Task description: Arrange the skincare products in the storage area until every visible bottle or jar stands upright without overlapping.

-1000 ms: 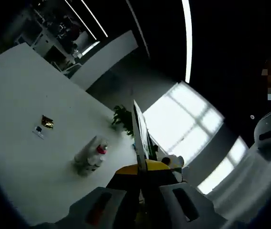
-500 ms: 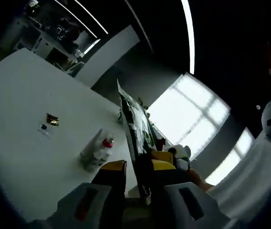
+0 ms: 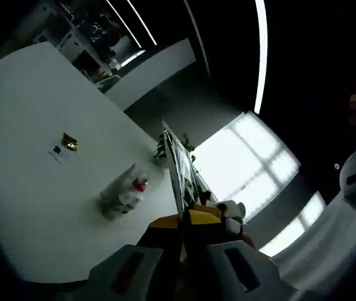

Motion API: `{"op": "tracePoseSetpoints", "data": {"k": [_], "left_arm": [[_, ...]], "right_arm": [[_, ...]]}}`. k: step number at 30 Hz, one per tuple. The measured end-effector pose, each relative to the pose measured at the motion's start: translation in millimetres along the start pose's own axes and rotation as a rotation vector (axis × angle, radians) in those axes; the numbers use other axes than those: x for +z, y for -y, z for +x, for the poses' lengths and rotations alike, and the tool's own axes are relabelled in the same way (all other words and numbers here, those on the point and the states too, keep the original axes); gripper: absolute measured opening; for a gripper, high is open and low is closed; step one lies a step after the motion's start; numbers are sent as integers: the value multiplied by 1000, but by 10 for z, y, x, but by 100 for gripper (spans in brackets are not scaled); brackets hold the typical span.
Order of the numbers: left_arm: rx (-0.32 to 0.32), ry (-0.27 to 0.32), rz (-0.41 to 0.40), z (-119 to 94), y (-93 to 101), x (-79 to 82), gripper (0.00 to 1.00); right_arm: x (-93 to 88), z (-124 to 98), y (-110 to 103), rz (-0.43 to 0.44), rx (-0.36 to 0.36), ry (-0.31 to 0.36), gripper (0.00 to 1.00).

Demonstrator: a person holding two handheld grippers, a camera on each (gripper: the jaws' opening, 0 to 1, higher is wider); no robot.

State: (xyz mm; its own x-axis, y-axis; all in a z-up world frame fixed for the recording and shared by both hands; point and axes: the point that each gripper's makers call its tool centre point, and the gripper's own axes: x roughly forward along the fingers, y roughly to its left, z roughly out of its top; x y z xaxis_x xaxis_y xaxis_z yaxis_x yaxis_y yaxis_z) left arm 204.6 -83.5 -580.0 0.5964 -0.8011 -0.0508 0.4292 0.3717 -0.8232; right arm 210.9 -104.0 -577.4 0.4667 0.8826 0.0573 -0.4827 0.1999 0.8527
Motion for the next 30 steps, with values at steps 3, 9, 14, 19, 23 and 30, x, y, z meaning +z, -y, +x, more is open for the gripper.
{"op": "tracePoseSetpoints", "data": {"k": [3,9,14,19,23,30], "left_arm": [[-2,0,-27,1,-30,-12,0],[9,-6,-57,-10,-113,-48,0],[18,-4,-80,-9,-168,-59,0],[34,-7,-85,-4,-232,-71,0],[44,-6,-96,-11,-293,-75,0],[62,-7,-119,-13,-390,-78,0]], "right_arm": [[-13,5,17,-55,-12,-11,3],[-71,18,53,-147,-34,-59,12],[-117,43,85,-184,-51,-94,23],[-204,56,125,-276,-77,-159,42],[-243,63,140,-327,-92,-194,69],[-258,6,273,-400,-143,-246,83]]}}
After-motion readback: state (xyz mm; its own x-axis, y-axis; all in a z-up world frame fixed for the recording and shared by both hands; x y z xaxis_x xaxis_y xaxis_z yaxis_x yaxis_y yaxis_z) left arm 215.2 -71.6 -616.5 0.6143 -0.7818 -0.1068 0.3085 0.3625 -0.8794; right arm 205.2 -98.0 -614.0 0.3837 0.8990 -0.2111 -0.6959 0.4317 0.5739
